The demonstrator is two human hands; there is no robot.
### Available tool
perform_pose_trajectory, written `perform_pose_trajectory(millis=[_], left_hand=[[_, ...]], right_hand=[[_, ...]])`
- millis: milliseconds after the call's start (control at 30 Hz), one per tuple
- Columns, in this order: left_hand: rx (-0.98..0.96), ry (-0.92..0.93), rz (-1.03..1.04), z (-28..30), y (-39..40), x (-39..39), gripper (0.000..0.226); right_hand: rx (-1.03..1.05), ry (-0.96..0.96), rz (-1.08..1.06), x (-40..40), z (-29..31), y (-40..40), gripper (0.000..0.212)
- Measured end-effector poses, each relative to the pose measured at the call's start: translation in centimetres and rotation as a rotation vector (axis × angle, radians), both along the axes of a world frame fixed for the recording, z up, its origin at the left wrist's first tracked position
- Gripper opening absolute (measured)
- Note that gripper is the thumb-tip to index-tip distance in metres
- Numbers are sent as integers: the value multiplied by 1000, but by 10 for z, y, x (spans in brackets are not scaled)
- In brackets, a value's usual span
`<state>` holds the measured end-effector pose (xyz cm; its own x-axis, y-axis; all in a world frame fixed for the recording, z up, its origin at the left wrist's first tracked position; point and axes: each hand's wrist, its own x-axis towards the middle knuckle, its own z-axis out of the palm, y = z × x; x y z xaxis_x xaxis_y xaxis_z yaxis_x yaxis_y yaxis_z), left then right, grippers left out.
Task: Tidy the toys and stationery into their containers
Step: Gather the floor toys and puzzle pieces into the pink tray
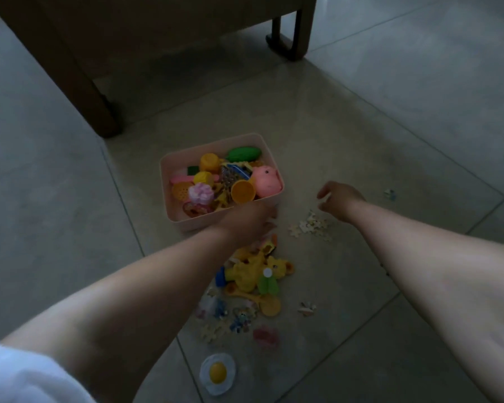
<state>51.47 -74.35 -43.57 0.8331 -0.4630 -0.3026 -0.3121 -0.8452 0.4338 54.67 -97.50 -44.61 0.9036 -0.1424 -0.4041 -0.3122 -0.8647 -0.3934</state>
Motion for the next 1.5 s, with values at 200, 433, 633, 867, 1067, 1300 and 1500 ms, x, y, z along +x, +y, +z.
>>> perform_pose_trajectory(millis=[200, 433, 633, 867, 1067, 1300, 1500], left_hand=[[-71, 92, 188, -25, -60, 12, 47], [24, 30, 215, -48, -84, 4, 39], [69, 46, 201, -46, -81, 3, 34], [-92, 84, 248, -16, -57, 11, 17], [-443, -127, 503, 30, -21, 25, 12], [-315, -277, 832, 46, 28, 39, 41], [-311, -323, 566, 35, 7, 31, 26]], right_hand=[[-63, 118, 35, -14, -22, -10, 45], [-89, 37, 18, -29, -39, -10, 37], [-50, 130, 65, -23, -31, -15, 29], [88, 104, 47, -4, -8, 2, 22], [573, -85, -157, 19, 23, 50, 9], [705, -150, -188, 36, 33, 93, 32], [412, -166, -333, 18, 1, 39, 23]])
